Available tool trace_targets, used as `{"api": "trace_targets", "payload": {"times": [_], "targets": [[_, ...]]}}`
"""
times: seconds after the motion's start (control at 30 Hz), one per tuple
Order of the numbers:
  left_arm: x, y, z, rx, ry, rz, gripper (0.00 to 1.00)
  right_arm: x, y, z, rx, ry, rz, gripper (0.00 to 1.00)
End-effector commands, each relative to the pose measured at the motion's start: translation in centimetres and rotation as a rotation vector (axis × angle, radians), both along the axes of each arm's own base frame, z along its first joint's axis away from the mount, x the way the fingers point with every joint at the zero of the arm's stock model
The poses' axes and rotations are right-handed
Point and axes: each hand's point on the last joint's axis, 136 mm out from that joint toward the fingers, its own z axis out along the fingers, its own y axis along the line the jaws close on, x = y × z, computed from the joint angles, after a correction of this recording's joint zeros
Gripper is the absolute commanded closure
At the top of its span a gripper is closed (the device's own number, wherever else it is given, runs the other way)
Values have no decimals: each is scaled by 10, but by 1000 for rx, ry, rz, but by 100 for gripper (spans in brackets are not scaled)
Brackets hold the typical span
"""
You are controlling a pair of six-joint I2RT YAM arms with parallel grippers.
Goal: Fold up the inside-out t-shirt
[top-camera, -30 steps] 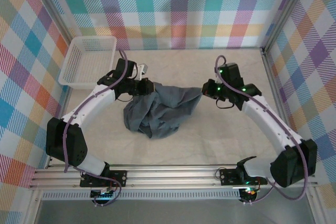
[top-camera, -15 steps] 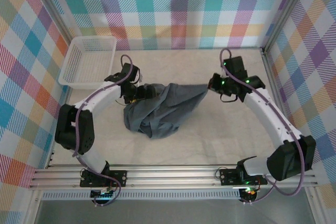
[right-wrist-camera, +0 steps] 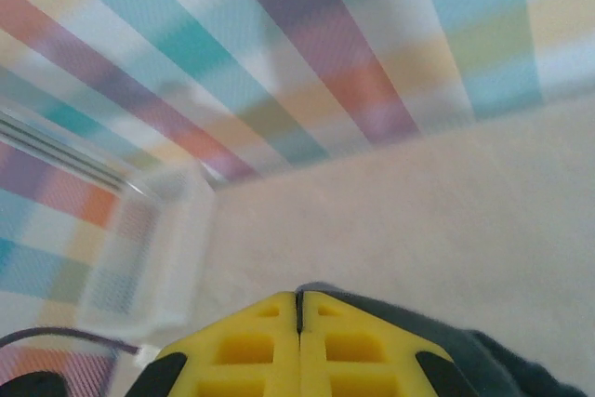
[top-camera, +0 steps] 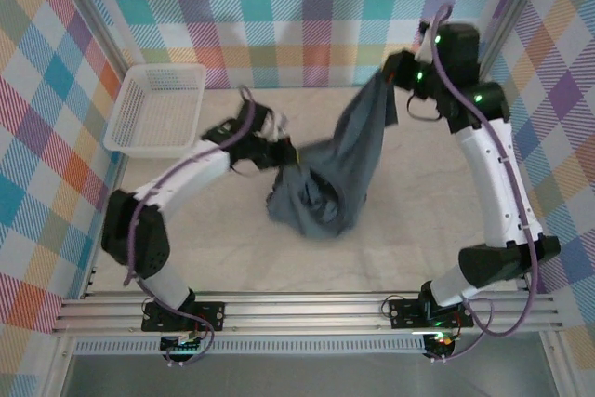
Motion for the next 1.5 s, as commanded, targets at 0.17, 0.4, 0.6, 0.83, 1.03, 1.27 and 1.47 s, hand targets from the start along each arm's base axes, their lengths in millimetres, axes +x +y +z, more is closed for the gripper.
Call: {"api": "trace_targets", "payload": {"times": [0.17,0.4,0.6,0.83,1.03,1.27,1.47], "targets": [[-51,32,217,-112,-602,-31,100,-60,6,163,120,-448,138,100],[-162,-107,47,-7,-353,-501,99,-55,-2,108,67,-293,105,100],[-157,-107,37,180,-492,-482,37,-59,-21,-53,-47,59,30,100],[-73,2,43,244,-305,-22,29,-101,-44,-234,-94,435,-76,100],[-97,64,-52,268,118,156,40,-110,-53,-249,-152,503,-100,100],[-195,126,-128,311,423,356,40,-91,-38,-243,-100,489,-46,100],[-200,128,-154,244,443,411,40,-86,-31,-247,-82,514,-25,100]]}}
